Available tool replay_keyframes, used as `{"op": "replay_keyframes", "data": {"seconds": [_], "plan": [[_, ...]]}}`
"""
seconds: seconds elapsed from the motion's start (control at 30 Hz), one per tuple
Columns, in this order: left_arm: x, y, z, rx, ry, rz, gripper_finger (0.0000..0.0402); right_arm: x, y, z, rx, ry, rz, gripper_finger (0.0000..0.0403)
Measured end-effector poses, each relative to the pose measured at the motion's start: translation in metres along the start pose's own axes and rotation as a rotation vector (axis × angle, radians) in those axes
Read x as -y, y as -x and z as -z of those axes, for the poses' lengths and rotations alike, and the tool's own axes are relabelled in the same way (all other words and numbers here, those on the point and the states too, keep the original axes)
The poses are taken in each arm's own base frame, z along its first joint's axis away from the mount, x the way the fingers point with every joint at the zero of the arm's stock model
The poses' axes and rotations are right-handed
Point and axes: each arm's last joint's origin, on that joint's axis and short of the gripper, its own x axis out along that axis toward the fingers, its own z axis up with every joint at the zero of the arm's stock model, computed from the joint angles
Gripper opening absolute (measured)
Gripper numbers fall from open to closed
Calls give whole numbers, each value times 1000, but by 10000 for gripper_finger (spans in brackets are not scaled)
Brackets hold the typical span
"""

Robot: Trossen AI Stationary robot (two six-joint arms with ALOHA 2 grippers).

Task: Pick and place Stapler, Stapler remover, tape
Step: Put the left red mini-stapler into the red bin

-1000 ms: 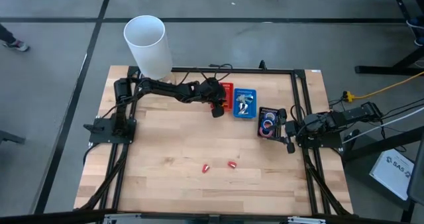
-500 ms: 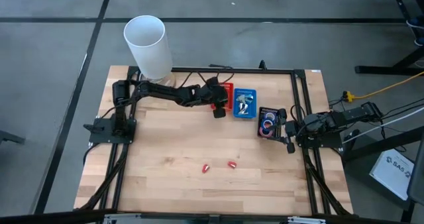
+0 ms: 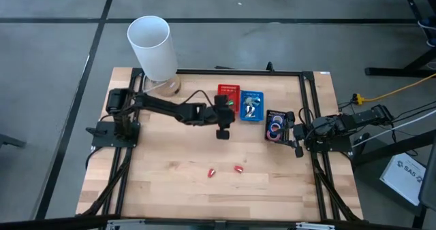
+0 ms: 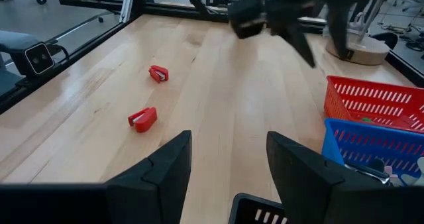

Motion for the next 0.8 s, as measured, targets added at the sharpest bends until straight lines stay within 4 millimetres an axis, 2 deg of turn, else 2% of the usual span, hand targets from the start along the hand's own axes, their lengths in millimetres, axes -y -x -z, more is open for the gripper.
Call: {"op": "replay_keyframes", "data": {"seconds": [0.3,0.47,0.8], "plan": [[46,20,-11,29,11,13,143,0,0,0,0,0,0,197],[69,32,-11,0,36,-16,143,0,0,0,1,0,0,197],[105,55,-1,-77,263,-75,149,0,0,0,0,0,0,197]]}}
